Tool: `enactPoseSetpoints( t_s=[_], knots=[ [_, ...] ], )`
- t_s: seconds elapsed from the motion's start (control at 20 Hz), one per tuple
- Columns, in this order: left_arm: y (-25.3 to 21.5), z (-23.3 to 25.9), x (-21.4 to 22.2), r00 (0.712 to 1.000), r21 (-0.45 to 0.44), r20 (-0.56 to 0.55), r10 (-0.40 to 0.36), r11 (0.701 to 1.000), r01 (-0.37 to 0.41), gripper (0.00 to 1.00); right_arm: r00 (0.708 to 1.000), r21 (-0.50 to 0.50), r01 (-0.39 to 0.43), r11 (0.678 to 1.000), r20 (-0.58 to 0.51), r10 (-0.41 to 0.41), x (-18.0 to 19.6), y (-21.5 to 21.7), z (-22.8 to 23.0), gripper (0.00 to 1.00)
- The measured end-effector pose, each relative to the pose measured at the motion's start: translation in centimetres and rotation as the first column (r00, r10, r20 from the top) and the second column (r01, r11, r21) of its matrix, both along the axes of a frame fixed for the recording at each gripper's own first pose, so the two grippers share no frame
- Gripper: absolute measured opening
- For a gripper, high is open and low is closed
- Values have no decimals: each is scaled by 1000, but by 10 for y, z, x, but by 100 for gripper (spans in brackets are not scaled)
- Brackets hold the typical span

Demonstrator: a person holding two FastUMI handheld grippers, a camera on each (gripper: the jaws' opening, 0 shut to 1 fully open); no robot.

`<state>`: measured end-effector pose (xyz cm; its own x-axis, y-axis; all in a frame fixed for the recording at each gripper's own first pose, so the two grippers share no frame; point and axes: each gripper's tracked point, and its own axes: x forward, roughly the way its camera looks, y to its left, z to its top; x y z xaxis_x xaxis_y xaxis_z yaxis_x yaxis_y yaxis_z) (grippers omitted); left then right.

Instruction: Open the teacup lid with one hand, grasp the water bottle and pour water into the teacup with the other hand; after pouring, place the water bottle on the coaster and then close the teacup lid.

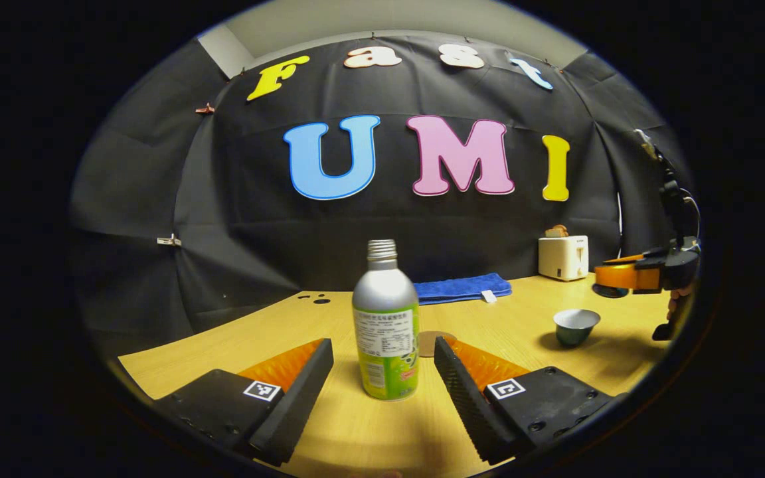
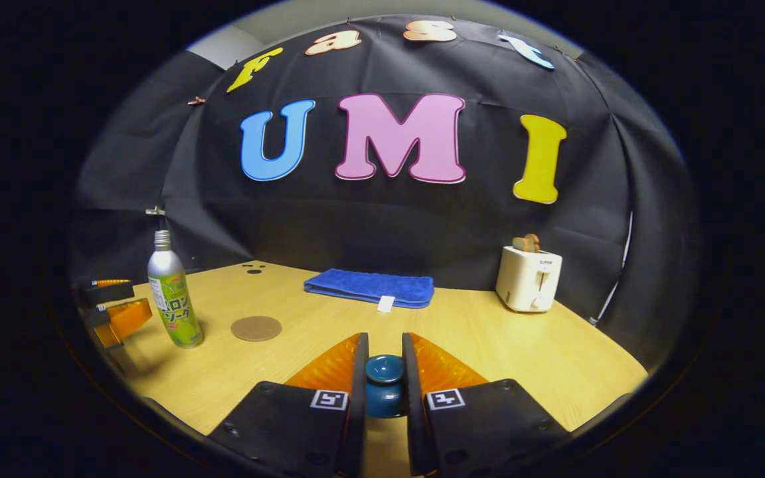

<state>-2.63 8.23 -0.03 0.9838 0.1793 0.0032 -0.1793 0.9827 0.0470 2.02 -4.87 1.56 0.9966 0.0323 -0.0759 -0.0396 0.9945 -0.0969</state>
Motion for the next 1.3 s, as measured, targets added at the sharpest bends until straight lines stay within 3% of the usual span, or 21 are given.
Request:
enactPoseSetpoints(
  t_s=[0.3,0.5,0.55,0.6,0.75,1.05,1.2,1.3],
  knots=[
    [3,-1,37,999,27,-13,-34,999,34,97,998,57,65,996,-19,-64,-9,-37,-21,28],
    [12,5,60,1000,47,3,-29,998,29,97,997,99,72,993,-21,-70,-2,-40,-32,28],
    [13,9,66,999,49,10,-32,998,32,97,997,101,74,992,-16,-72,-2,-41,-28,33],
    [13,13,70,999,53,20,-34,998,33,97,997,97,74,993,-22,-72,0,-41,-28,28],
    [15,19,88,999,74,22,-35,997,33,97,997,101,73,992,-11,-72,2,-42,-28,28],
    [6,18,98,999,86,-1,-43,995,43,85,997,101,68,993,21,-71,5,-49,-23,28],
    [-24,30,102,992,151,-18,-124,981,125,82,994,103,81,991,61,-87,5,-60,-18,28],
    [-42,49,109,984,258,-21,-175,950,175,82,993,103,88,991,65,-95,4,-67,-18,28]
  ],
)
